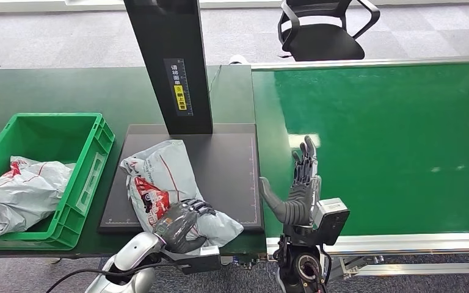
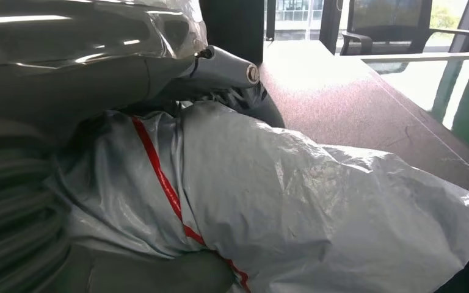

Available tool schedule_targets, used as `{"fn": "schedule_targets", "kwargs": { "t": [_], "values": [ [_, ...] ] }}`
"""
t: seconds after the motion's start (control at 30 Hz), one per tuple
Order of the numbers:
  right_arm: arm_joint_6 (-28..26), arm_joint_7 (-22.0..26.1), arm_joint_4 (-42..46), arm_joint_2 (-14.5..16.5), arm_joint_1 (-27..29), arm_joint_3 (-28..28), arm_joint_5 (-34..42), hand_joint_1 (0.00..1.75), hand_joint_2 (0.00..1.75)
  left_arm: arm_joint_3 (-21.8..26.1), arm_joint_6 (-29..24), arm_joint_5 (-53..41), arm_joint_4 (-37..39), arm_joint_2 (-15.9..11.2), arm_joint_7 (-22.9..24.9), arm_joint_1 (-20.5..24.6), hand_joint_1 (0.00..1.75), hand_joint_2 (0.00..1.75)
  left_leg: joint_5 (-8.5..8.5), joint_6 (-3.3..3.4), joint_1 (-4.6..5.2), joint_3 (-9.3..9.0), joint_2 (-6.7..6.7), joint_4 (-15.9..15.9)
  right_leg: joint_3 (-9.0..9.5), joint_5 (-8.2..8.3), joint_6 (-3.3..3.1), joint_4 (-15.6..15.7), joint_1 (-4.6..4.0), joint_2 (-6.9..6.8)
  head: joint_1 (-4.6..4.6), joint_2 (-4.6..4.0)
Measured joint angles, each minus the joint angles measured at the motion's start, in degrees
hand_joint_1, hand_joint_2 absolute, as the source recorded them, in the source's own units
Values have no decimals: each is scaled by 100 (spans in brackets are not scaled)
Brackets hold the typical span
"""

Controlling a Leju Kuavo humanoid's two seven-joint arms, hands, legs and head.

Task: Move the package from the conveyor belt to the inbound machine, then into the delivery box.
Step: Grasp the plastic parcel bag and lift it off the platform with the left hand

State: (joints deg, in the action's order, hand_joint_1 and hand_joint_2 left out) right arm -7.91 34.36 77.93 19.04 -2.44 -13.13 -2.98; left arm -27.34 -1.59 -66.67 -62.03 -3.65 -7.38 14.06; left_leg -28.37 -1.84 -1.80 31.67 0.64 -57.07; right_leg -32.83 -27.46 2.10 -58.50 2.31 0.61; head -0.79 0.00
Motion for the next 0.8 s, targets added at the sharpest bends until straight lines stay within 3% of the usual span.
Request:
{"fn": "schedule_targets", "kwargs": {
  "t": [0.23, 0.43, 0.8],
  "values": [
    [98, -2, 1, 0, 17, 2, 9, 0, 175, 142, -684, 157, 80, 61, -326, -5, 175, 175, 6, -3, 0, 1, 1, 0, -3, 5, -4, 0, 0, 1, 0, 0],
    [127, -2, 1, -2, 51, 1, 13, 0, 175, 569, -1305, 629, 57, 188, -950, 18, 175, 175, 7, -3, 0, 4, 1, 0, -7, 6, -4, -2, -1, 1, 0, 0],
    [126, 20, 1, -34, 147, 3, 28, 0, 175, 896, -2009, 1397, -999, 307, -1816, -78, 175, 175, 5, -4, -1, 30, 2, 0, -32, 5, -4, -2, -1, 1, 0, 0]
  ]
}}
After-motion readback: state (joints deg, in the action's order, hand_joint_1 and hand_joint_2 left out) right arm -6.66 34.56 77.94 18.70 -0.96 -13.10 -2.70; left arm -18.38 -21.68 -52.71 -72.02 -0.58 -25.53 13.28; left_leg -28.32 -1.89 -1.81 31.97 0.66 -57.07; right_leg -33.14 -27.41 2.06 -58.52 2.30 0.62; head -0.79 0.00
